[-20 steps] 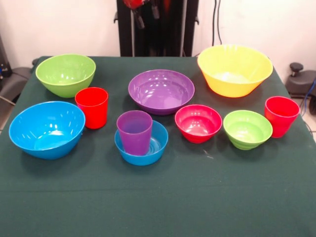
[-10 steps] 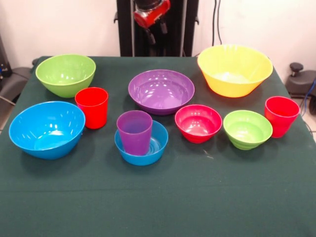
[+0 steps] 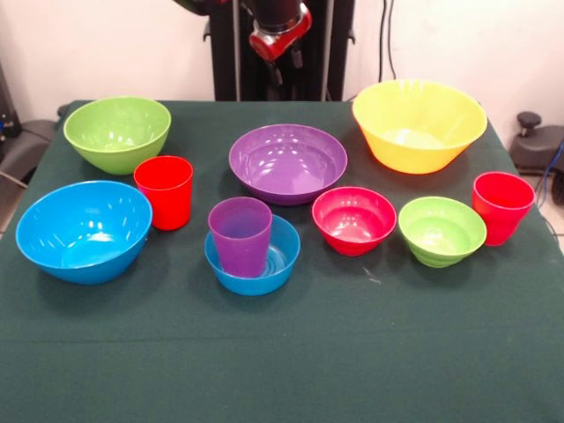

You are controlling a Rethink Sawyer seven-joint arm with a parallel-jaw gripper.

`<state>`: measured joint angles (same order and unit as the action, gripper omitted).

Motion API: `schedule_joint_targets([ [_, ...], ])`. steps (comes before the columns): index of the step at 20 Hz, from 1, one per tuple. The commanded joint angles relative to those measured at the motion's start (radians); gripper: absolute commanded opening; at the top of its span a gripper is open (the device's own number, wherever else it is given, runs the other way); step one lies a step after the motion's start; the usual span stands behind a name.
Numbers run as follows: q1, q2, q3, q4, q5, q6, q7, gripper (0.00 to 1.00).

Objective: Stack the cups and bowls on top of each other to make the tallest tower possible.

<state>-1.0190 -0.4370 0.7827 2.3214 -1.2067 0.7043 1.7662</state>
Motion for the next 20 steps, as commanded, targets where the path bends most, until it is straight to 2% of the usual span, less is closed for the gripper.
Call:
schedule_joint_targets([
  [1, 0.131, -0.034, -0.186, -0.183, -0.114, -0.099, 0.347, 1.00],
  [5, 0.192, -0.060, -0.248, -0.211, -0.139, -0.122, 0.432, 1.00],
  [10, 0.258, -0.121, -0.304, -0.220, -0.134, -0.144, 0.531, 1.00],
  [14, 0.366, -0.130, -0.368, -0.260, -0.125, -0.126, 0.665, 1.00],
  [17, 0.436, -0.132, -0.402, -0.277, -0.079, -0.110, 0.727, 1.00],
  [20, 0.477, -0.137, -0.416, -0.279, -0.014, -0.105, 0.735, 1.00],
])
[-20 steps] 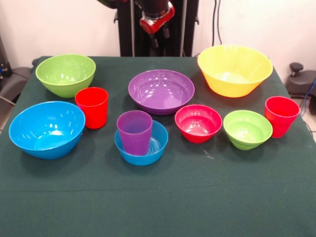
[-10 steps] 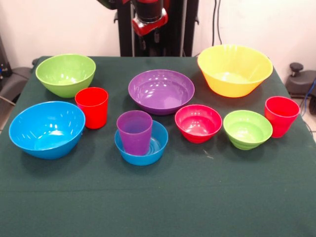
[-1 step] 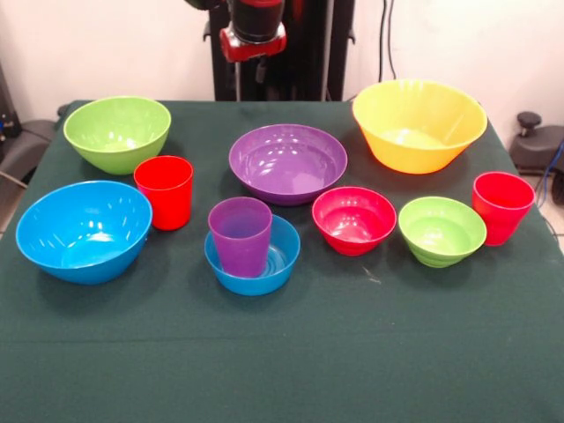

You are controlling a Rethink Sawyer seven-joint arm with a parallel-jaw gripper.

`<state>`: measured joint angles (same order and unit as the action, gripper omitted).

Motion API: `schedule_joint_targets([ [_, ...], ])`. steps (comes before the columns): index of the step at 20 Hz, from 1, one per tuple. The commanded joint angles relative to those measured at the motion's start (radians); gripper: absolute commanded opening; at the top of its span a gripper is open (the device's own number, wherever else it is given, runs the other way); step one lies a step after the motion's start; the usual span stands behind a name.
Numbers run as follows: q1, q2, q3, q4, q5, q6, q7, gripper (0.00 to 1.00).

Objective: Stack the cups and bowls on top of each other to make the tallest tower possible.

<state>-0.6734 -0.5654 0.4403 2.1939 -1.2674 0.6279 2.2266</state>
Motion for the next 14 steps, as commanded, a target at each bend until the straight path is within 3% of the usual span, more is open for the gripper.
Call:
schedule_joint_targets([
  [1, 0.145, -0.009, -0.077, -0.151, 0.068, -0.028, 0.278, 1.00],
  [14, 0.257, -0.045, -0.079, -0.130, 0.364, -0.043, 0.231, 1.00],
])
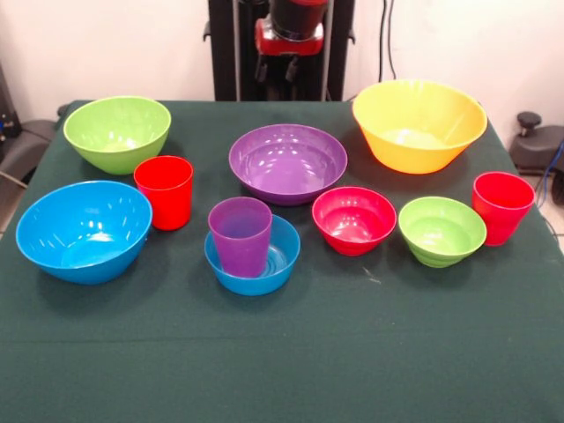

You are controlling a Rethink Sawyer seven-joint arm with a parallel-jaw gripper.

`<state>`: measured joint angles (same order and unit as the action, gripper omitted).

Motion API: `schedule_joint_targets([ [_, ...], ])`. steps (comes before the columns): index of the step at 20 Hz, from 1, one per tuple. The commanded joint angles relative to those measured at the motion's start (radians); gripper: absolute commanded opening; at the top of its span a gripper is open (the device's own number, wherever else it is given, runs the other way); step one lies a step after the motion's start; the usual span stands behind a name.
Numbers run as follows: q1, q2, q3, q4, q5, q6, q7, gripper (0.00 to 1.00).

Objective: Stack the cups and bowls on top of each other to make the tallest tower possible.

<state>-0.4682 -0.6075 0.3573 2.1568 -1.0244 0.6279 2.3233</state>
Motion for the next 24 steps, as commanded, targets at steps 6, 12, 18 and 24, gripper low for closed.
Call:
schedule_joint_targets([
  [6, 0.041, -0.021, 0.025, -0.074, 0.204, -0.073, 0.080, 1.00],
  [12, 0.091, -0.023, 0.034, -0.089, 0.284, -0.091, 0.103, 1.00],
  [18, 0.090, -0.063, 0.071, -0.069, 0.372, -0.102, 0.074, 1.00],
  [24, 0.084, -0.055, 0.107, -0.071, 0.411, -0.157, 0.042, 1.00],
])
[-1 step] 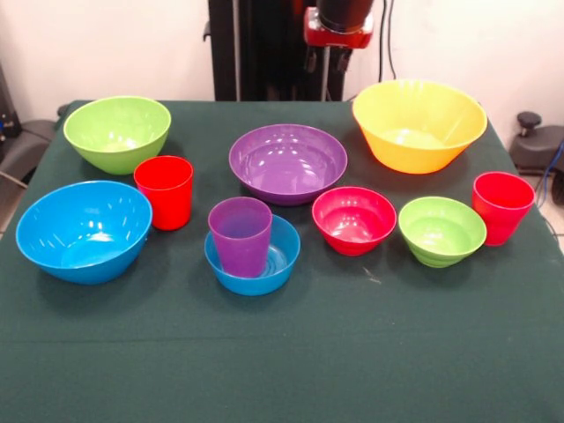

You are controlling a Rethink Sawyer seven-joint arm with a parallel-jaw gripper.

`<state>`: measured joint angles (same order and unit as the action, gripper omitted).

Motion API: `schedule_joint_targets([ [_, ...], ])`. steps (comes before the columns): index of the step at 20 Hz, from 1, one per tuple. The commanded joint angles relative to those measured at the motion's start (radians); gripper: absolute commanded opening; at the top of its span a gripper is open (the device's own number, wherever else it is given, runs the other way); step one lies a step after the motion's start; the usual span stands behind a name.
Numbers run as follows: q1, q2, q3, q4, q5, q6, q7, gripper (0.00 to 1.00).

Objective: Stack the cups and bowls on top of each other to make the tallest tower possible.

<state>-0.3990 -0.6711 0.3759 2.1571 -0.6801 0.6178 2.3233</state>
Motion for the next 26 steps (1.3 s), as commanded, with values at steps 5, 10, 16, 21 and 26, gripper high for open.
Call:
schedule_joint_targets([
  [5, 0.001, 0.021, 0.109, -0.050, 0.065, -0.223, 0.022, 1.00],
  [10, 0.017, 0.080, 0.078, -0.069, 0.017, -0.306, 0.025, 1.00],
  [16, 0.088, 0.200, -0.036, -0.146, -0.065, -0.402, 0.042, 1.00],
  [21, 0.118, 0.267, -0.106, -0.184, -0.111, -0.461, 0.039, 1.00],
  [26, 0.134, 0.283, -0.139, -0.195, -0.125, -0.482, 0.030, 1.00],
])
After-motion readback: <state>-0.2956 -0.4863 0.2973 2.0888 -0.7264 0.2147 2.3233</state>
